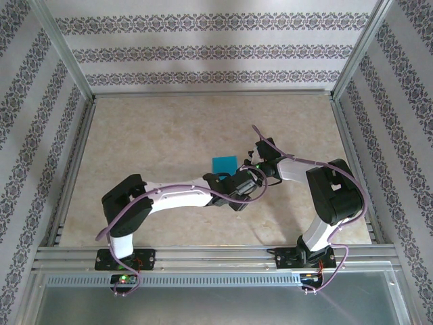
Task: Fold a paper plane with a square sheet of paper (fold left side to right side)
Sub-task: Fold the triangle a second time at the center of the table.
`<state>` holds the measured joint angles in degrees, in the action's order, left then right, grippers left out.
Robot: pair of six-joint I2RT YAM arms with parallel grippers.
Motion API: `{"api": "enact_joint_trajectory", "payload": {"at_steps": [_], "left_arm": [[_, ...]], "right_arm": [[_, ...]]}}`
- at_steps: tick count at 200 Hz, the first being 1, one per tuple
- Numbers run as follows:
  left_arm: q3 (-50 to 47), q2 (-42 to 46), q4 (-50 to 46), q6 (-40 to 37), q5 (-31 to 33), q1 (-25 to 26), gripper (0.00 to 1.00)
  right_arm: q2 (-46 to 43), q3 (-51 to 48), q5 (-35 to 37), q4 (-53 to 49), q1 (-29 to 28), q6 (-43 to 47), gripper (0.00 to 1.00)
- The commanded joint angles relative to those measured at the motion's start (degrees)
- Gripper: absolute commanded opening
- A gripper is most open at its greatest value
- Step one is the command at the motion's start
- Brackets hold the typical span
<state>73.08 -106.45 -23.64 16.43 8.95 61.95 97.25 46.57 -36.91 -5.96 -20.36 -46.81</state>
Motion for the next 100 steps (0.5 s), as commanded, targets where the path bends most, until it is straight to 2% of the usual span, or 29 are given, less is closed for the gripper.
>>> {"api": "enact_joint_trajectory", "payload": {"at_steps": [1,20,33,75,100], "left_arm": [[1.5,-1.3,-3.9,-2.1,4.4,0.7,0.64],[1.6,-1.9,-3.6,-2.2,5.9,0.7,0.61],[2.0,-2.4,-3.8,-2.4,6.5,0.7,0.55],[2.5,-3.1,-3.5,-2.7,6.9,0.6,0.21],[2.2,-2.5,-3.1,-2.7,6.6,0.6,0.07]], "right_arm": [[-1.4,1.2,0.7,-0.7,0.4,-1.0,0.02],[-1.3,1.2,0.7,-0.5,0.3,-1.0,0.02],[-1.2,1.1,0.6,-0.4,0.3,-1.1,0.02],[-1.3,0.7,0.7,-0.2,0.2,-1.3,0.02],[-1.3,0.8,0.8,-0.2,0.2,-1.1,0.03]]}}
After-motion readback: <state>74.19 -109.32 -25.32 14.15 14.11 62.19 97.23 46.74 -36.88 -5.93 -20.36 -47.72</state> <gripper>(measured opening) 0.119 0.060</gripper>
